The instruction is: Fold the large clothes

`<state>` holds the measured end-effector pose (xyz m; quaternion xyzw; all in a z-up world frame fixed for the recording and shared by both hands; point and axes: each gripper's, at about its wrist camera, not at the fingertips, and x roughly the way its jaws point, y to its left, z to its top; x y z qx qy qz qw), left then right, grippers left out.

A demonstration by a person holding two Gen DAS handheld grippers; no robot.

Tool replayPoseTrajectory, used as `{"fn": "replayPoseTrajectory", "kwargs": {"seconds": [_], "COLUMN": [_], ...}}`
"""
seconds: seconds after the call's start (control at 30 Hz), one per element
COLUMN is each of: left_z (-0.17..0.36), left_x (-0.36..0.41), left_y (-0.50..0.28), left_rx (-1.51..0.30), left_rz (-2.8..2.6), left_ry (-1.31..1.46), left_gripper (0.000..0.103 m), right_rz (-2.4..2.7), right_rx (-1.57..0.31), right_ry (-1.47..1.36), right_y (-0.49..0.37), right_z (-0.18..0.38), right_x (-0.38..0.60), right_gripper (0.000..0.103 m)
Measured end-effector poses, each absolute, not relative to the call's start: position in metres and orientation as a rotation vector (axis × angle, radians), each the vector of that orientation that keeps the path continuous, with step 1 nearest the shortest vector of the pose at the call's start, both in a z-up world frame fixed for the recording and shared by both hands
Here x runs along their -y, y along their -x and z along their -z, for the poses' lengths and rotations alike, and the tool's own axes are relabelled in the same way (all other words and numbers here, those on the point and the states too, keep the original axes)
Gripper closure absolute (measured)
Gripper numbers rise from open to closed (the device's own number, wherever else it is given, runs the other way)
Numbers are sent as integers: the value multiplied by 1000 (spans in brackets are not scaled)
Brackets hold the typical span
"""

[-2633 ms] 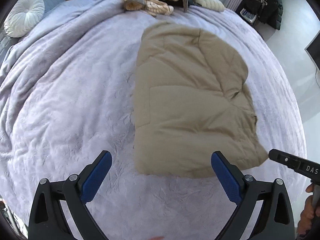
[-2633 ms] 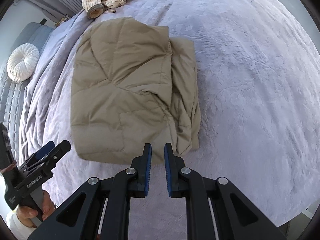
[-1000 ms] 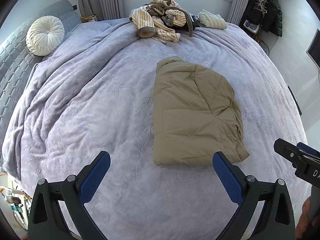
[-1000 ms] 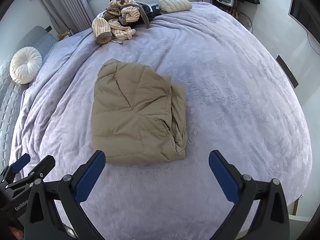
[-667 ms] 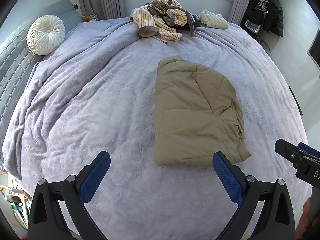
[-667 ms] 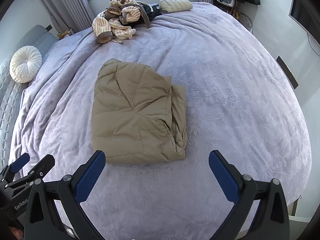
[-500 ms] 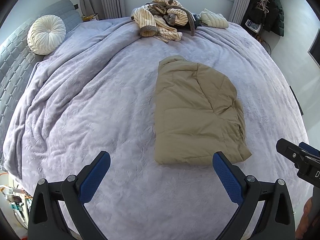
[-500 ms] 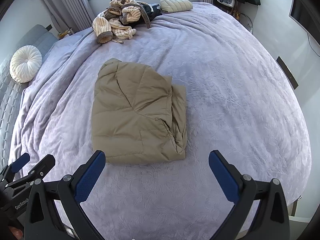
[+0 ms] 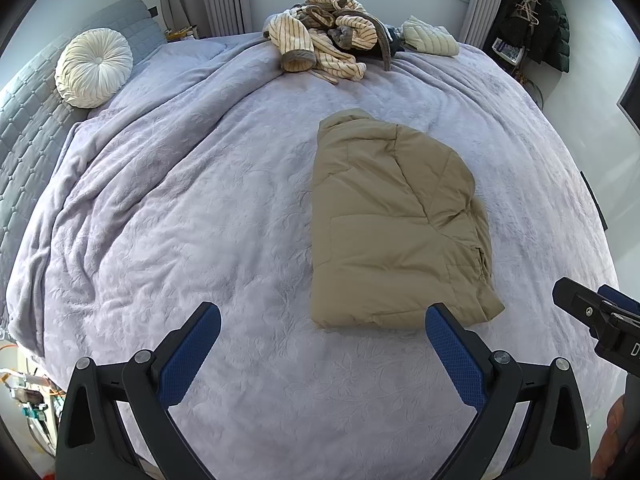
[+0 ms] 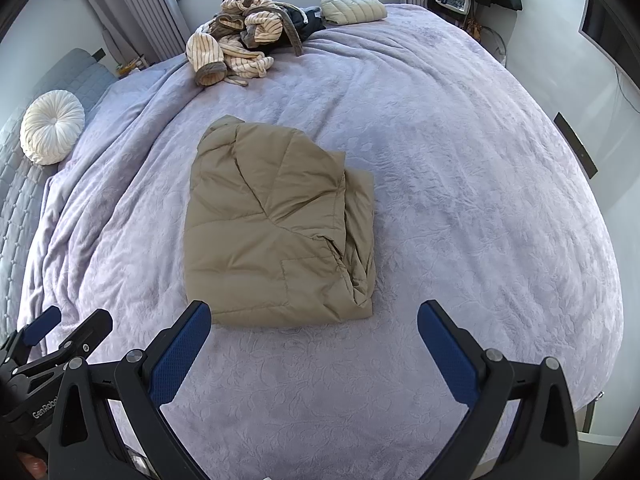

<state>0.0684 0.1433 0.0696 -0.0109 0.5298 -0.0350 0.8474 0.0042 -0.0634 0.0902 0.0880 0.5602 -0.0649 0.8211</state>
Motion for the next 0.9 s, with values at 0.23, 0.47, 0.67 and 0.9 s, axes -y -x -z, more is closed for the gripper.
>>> {"fn": "replayPoseTrajectory", "kwargs": {"seconds": [0.23,0.47,0.67,0.9], "left_z": [-69,-70,-70,-66], "left_x": [-143,-143,-143,-147], "left_y": [-68,-68,-70,-68], "left_rx": [-1117,-1118,-1118,-1124], "left_rz": [72,72,72,72], "left_ry": [21,22,21,22], "left_gripper": [1,1,1,1], "right_rz": [137,138,136,134], "right_rx": [-1191,-1192,-1197,-1198], "right_ry": [-185,-185,-186,-184], "right_y": [-4,-4,-3,-3], "right_z": [-90,-91,-90,-90], "right_x": [63,62,61,60], "right_gripper": [0,0,0,0]}}
